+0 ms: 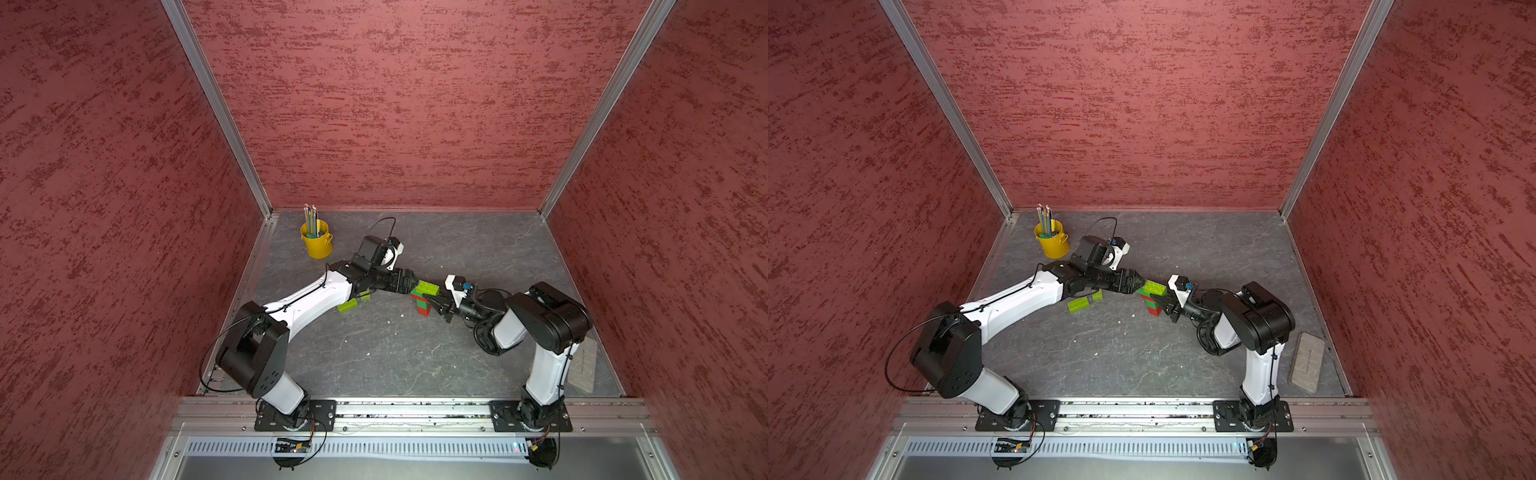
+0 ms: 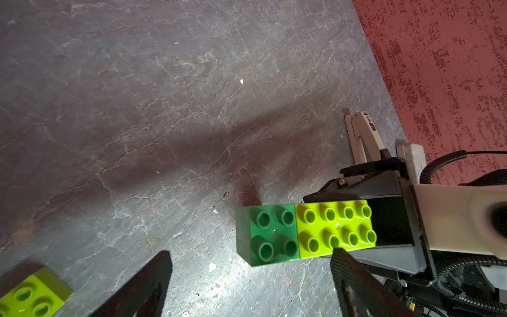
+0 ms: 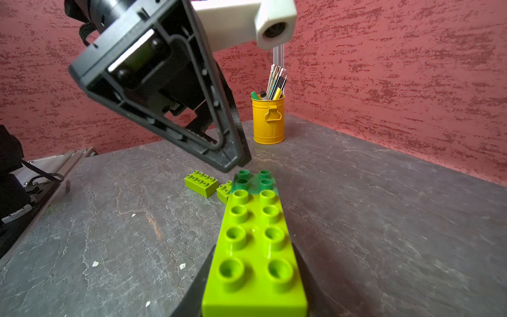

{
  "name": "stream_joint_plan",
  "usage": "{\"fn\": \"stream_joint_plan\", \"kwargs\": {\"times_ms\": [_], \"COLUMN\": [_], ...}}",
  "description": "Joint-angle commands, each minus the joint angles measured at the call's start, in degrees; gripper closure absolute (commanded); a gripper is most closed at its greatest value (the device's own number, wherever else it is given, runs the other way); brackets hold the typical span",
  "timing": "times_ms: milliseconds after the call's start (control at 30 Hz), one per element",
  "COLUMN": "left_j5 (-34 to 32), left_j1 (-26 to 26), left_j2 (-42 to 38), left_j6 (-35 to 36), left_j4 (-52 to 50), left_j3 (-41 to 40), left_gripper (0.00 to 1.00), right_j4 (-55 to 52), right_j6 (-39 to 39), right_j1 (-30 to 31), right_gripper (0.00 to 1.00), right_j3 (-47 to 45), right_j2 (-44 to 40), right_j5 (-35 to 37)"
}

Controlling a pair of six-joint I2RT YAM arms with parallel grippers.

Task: Assemble a spoon with lego
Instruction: Place the lego brick at the center of the board.

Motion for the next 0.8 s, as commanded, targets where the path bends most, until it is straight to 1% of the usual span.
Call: {"fn": "stream_joint_plan", "kwargs": {"times_ms": [0, 100, 267, 367, 600, 700, 767], "left_j5": [-0.4, -1.8, -2.2, -2.5, -3.1, -3.2, -3.2], "left_j1": [-0.6, -1.6, -2.5, -3.2, -3.6, -3.6, -3.6], "left_j2": [1.4, 2.7, 4.1, 4.6, 5.0, 5.1, 5.1], "left_j6": [-0.6, 0.3, 0.2, 0.2, 0.2, 0.3, 0.4], "left_j4": [0.6, -1.3, -0.9, -1.0, -1.9, -2.0, -2.0], "left_j3": [-0.3, 0.7, 0.6, 0.8, 0.8, 0.8, 0.8], "left_gripper": [0.08, 0.08, 0.08, 0.09, 0.09, 0.09, 0.09], "right_j4": [14.0, 12.7, 11.0, 10.2, 6.7, 5.3, 4.2], "right_j6": [-0.4, -0.6, -1.1, -1.1, -1.2, -1.3, -1.7], "right_j1": [0.7, 0.7, 0.9, 0.9, 0.9, 1.0, 0.9], "right_gripper": [0.77, 0.73, 0.71, 0.64, 0.41, 0.34, 0.25], "right_j3": [-3.0, -3.0, -3.4, -4.0, -4.6, -4.4, -4.4], "right_j2": [2.0, 1.3, -0.1, -1.5, -5.1, -6.4, -7.3], "right_j5": [0.8, 0.8, 1.0, 1.6, 2.1, 2.5, 2.9]}}
